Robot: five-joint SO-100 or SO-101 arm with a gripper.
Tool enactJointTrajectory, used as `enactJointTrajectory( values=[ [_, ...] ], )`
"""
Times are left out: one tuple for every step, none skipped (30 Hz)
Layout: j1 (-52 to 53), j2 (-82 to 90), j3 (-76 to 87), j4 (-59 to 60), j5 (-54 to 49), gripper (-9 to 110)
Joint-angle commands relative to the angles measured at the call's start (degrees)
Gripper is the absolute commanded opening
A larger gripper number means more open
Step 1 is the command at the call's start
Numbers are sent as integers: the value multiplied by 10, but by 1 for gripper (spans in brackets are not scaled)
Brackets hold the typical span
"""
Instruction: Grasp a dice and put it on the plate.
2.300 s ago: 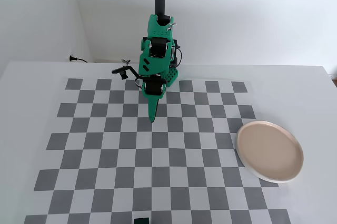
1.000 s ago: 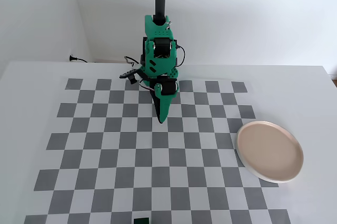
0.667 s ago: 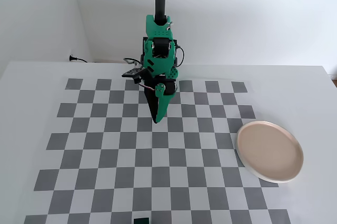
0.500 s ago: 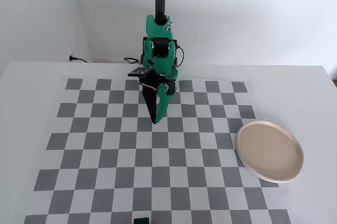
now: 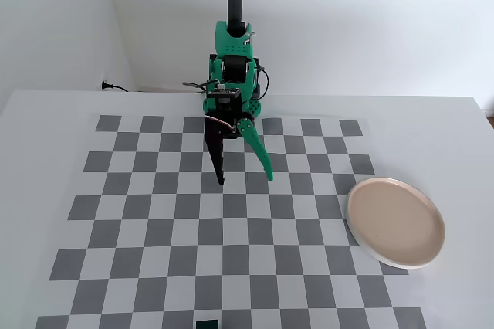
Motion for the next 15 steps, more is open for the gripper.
enactJointTrajectory(
  values=[
    [7,-168,-109,-76,1,35],
    [13,-243,-159,-87,12,34],
    [19,-315,-214,-91,23,34],
    [26,-372,-259,-96,32,33],
    [33,-414,-293,-107,33,33],
    [36,-440,-311,-122,27,33],
    [37,-457,-320,-138,19,33],
    [38,-468,-327,-148,11,33],
    [36,-479,-335,-149,5,33],
    [35,-489,-344,-149,2,34],
    [33,-499,-352,-150,-1,34],
    [33,-510,-362,-152,-2,34],
    [33,-521,-369,-158,-4,34],
    [33,-533,-377,-166,-4,34],
    [33,-548,-388,-171,-5,34]
  ],
)
